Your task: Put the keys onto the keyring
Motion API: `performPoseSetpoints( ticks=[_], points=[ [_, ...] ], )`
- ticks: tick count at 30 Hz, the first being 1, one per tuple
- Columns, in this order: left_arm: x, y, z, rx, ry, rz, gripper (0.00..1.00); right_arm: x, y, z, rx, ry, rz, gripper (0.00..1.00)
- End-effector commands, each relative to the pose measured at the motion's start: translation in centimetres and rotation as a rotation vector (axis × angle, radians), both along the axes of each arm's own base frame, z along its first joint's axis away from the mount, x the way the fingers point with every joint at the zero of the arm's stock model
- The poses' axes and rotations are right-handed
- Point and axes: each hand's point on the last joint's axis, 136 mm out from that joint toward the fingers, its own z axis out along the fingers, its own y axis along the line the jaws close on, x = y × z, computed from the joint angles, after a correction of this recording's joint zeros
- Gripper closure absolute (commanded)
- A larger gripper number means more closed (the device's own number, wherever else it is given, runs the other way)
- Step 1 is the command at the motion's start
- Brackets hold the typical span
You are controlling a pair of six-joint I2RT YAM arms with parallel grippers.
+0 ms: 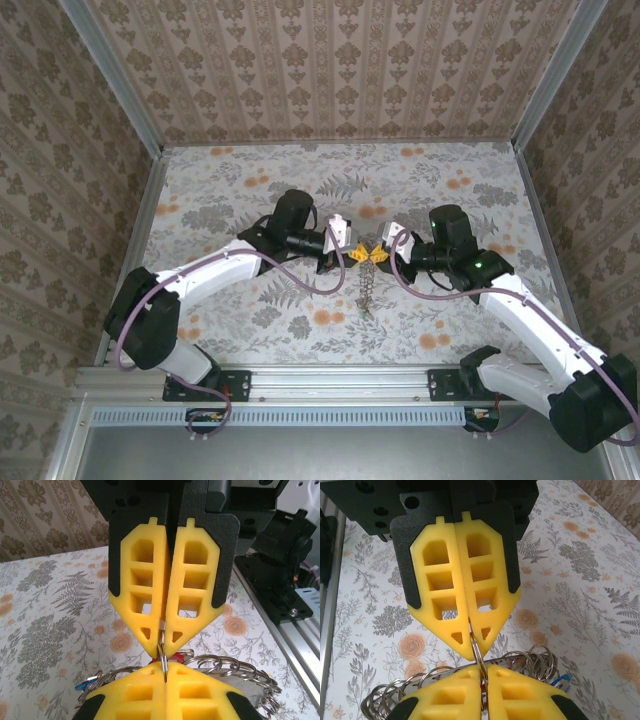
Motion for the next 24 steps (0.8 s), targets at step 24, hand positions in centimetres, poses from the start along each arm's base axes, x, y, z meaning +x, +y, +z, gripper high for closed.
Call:
performPoseSetpoints(
  ticks=[24],
  points=[
    [-1.4,0.3,4.2,-0.206,-0.003,-0.078,1.0,1.0,0.2,0.2,0.044,-0.004,0.006,0.96]
  ],
)
